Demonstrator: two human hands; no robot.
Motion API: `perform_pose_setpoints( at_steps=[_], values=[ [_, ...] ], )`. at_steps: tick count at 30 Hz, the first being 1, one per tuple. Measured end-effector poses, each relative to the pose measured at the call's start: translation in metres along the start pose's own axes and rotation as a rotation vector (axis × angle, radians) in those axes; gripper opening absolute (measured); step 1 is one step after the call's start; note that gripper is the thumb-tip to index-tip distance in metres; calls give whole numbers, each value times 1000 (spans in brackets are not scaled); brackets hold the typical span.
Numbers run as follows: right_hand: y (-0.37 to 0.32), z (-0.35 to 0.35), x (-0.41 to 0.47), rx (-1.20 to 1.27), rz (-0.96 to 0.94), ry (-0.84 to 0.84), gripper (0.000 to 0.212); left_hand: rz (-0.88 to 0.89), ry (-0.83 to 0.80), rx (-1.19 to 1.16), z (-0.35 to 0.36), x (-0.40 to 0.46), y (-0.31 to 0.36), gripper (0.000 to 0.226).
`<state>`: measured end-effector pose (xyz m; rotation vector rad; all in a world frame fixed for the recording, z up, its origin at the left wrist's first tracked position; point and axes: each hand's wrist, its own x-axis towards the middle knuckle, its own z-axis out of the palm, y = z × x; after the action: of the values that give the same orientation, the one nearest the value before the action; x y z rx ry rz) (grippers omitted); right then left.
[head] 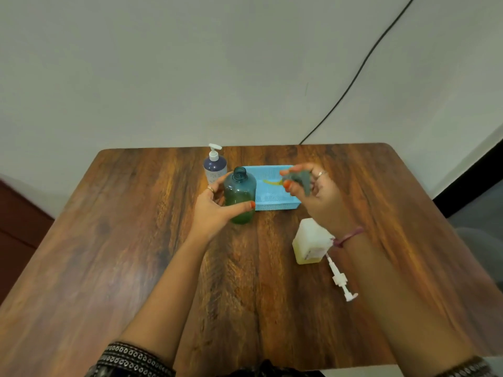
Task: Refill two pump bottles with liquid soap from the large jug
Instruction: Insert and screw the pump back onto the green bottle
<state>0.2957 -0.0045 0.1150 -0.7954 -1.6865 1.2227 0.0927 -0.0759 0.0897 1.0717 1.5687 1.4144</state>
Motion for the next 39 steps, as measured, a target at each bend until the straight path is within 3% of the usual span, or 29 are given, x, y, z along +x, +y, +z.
perform_pose_setpoints(
  at_steps=[7, 17, 39],
  values=[
    [-80, -9, 55, 91, -123, 142, 21, 32, -69, -53, -3, 23, 39, 66],
    [-154, -21, 114, 48, -323, 181, 25, 84, -148, -30, -1, 38, 94, 56],
    [-182, -22, 139, -117, -298, -76, 23, 120, -186, -24, -4, 45, 120, 48]
  ],
)
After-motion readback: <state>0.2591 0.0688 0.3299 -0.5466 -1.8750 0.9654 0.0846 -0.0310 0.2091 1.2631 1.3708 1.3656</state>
